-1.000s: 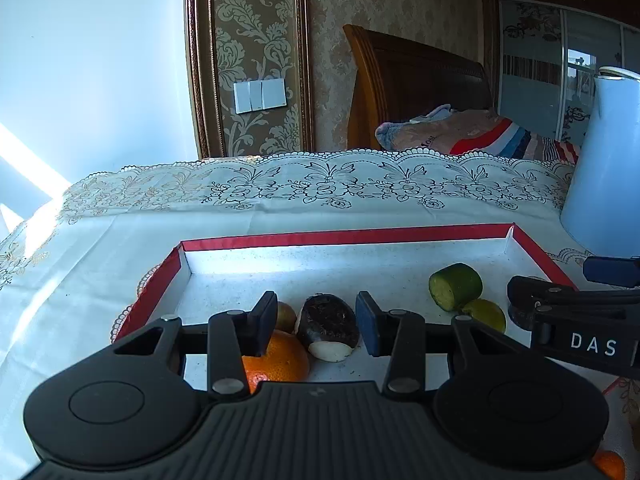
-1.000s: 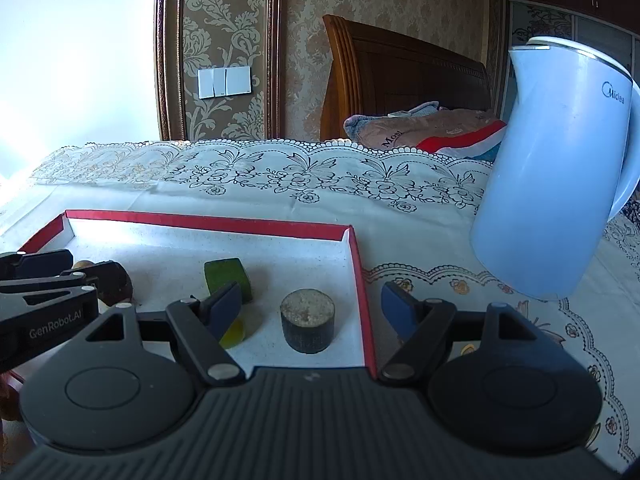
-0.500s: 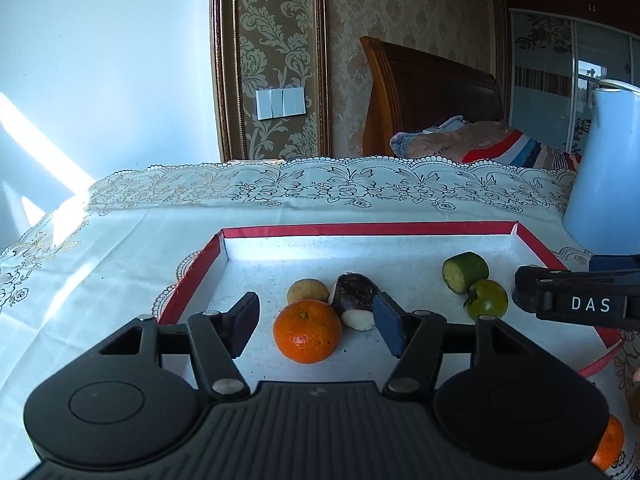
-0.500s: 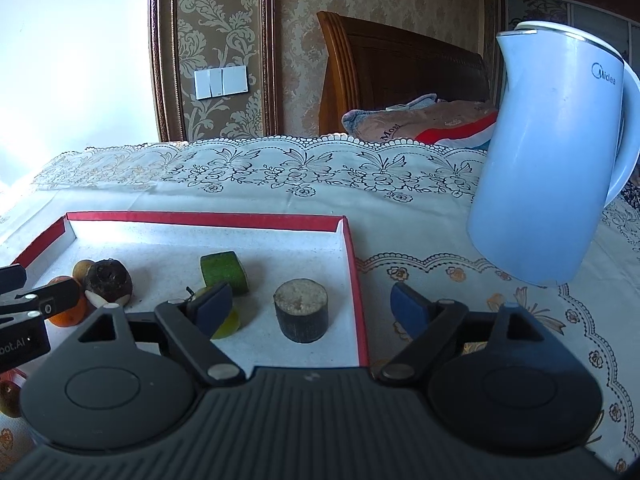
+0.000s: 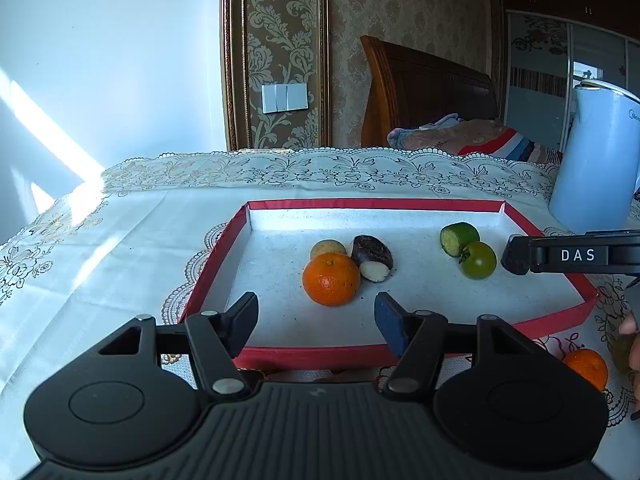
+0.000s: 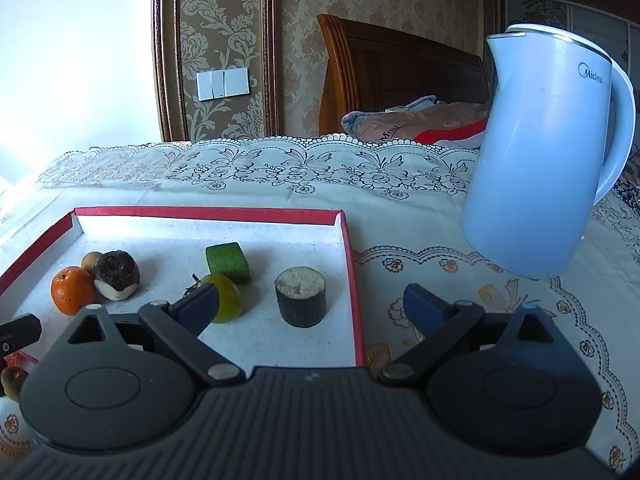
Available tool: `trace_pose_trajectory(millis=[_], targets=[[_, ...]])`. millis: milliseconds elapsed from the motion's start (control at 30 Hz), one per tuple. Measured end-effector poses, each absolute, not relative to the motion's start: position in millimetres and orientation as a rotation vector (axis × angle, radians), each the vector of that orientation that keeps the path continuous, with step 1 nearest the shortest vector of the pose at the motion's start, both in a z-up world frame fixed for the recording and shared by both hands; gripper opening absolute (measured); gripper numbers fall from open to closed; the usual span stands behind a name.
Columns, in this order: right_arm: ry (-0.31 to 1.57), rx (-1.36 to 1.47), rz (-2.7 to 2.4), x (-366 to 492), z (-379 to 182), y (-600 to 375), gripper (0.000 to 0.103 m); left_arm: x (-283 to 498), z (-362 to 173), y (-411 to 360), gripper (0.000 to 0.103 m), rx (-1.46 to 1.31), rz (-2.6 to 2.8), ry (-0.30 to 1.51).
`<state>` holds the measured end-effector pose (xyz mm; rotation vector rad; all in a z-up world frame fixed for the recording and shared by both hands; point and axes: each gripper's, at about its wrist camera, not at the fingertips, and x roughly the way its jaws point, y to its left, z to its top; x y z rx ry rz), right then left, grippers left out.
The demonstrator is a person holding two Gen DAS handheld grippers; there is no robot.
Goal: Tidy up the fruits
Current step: 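Withdraw both open grippers from the tray toward the remaining produce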
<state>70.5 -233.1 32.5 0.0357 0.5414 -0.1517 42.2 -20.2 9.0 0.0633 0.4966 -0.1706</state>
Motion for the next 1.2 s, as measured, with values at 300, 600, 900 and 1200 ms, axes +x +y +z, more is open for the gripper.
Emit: trace_pose_trajectory(millis=[300,600,900,1200], targets=[[0.537,0.04,-0.139,55,31,-229,0.1,44,7,-21,0.07,0.08,-0.153,0.492],[0.542,0.057,-0.138,42,27,-231,0.101,41,3,-28,0.07,0.137,-0.143,0.482],[0.537,0.093,-0.133,26,25,-234,0.103,42,2,-30,0.071,0.153,-0.139,0.483],[0.525,0.13,-0.115,0,24,-237,0.103,42,1,-30,0.071,0.158,-0.136,0.478]])
